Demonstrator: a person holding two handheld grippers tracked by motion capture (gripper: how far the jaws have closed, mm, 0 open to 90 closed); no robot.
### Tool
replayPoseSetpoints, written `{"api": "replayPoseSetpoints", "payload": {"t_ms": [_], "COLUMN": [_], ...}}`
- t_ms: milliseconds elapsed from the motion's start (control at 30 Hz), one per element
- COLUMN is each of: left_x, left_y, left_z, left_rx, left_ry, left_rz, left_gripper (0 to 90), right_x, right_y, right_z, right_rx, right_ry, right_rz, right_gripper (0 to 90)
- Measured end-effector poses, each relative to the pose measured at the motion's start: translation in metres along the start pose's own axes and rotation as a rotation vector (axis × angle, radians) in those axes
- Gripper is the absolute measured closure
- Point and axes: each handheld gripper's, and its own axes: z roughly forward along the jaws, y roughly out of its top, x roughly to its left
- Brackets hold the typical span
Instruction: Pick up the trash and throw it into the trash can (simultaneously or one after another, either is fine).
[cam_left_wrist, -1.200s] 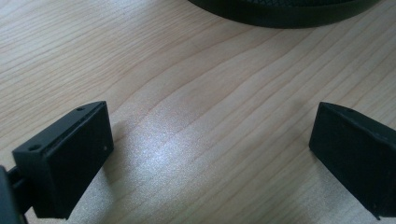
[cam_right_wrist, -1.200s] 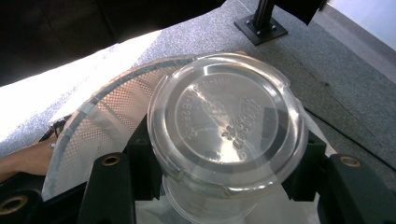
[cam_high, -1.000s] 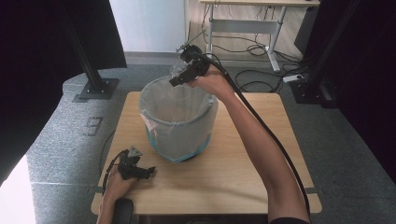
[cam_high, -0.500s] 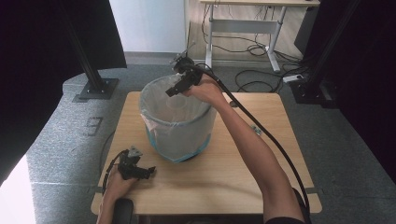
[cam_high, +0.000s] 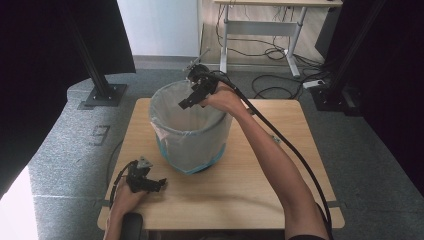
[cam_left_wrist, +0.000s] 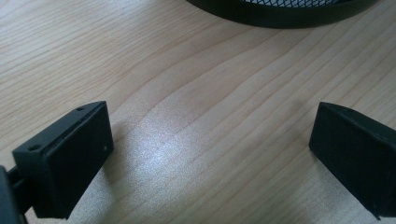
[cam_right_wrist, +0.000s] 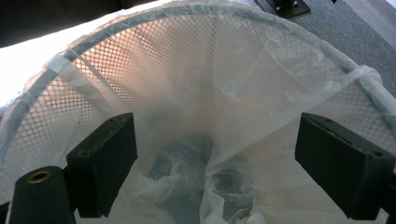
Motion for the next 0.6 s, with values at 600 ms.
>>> {"api": "replayPoseSetpoints", "payload": {"t_ms": [600], "left_x": [0.0], "left_y": [0.0], "left_z": [0.0], "left_rx": [-0.001], "left_ry": [-0.001], "left_rz": [-0.001], "left_gripper": [0.0], "right_x": [-0.016], "right_y": [-0.022], "right_z": [-0.04], "right_rx": [-0.039], "right_ry": [-0.097], "right_rz": [0.044], "right_gripper": [0.0]}}
